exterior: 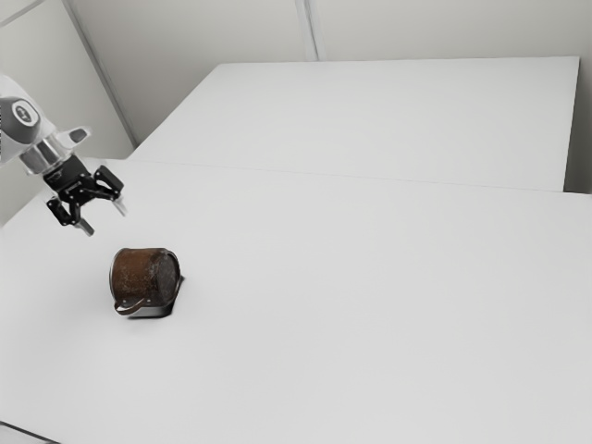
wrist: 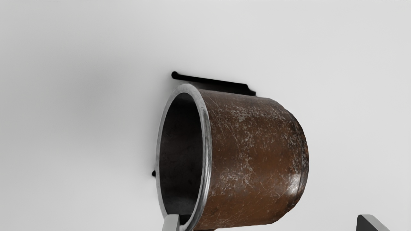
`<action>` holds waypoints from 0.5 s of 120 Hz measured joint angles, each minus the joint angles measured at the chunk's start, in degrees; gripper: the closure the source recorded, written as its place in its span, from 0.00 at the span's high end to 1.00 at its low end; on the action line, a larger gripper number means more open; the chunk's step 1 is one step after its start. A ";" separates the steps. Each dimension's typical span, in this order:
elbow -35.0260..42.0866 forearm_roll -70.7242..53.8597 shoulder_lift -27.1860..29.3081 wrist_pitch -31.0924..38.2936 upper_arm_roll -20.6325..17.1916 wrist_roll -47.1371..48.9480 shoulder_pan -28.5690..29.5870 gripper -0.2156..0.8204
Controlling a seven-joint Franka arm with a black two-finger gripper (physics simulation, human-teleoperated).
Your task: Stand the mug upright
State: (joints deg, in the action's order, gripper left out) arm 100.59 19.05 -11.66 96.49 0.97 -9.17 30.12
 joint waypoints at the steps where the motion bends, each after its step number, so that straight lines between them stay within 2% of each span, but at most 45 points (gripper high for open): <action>1: -0.01 0.23 -0.30 0.11 0.05 -0.28 0.12 0.79; 25: -0.13 5.57 -4.92 2.17 3.60 -7.25 0.71 0.79; 60: 0.53 13.26 -7.16 4.07 5.15 -16.34 0.73 0.79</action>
State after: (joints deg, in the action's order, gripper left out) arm 101.12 32.32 -18.82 100.56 6.11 -25.51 30.85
